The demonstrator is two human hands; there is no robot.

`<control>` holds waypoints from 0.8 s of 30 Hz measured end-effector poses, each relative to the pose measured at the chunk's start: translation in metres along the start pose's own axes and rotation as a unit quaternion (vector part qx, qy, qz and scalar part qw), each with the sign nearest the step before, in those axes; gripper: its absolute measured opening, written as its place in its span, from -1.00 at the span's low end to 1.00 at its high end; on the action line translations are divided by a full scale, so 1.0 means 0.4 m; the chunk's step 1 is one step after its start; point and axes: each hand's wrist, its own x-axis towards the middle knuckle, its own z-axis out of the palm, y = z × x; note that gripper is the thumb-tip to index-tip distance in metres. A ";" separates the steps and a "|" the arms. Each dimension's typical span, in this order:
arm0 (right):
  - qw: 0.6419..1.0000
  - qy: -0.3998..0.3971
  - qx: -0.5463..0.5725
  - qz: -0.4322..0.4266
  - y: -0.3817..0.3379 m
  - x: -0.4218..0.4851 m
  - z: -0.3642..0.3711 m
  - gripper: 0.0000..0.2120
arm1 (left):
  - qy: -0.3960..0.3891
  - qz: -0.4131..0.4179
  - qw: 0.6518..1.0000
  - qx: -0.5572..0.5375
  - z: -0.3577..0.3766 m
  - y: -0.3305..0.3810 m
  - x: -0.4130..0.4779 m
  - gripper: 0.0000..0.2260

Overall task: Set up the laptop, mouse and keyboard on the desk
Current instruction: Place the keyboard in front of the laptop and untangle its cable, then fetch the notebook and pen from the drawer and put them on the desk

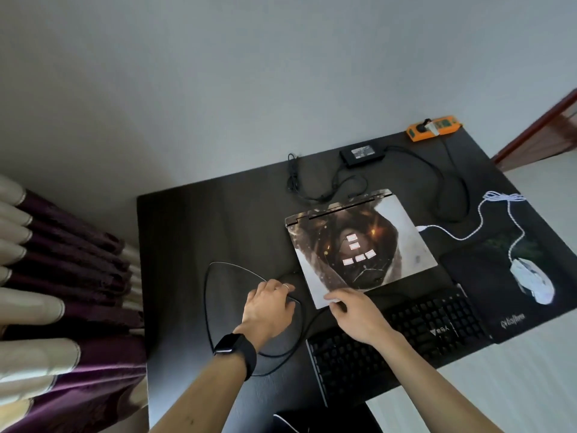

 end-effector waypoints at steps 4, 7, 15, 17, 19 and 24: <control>0.995 0.071 0.062 0.027 0.039 -0.135 -0.052 -0.74 | 0.012 0.046 0.999 -0.008 -0.059 0.083 -0.026 -0.61; 0.988 0.125 0.079 0.040 0.077 -0.210 -0.100 -0.75 | 0.023 0.091 0.996 0.000 -0.087 0.180 -0.028 -0.63; 0.950 0.292 0.091 0.071 0.266 -0.422 -0.297 -0.75 | 0.036 0.240 0.969 0.048 -0.088 0.587 -0.021 -0.65; 0.935 0.330 0.100 0.081 0.348 -0.504 -0.349 -0.75 | 0.044 0.276 0.959 0.049 -0.067 0.731 -0.029 -0.66; 0.923 0.357 0.109 0.093 0.437 -0.582 -0.398 -0.75 | 0.050 0.306 0.950 0.043 -0.040 0.870 -0.032 -0.68; 0.885 0.432 0.115 0.134 0.681 -0.800 -0.517 -0.76 | 0.039 0.372 0.925 0.063 0.068 1.236 -0.058 -0.68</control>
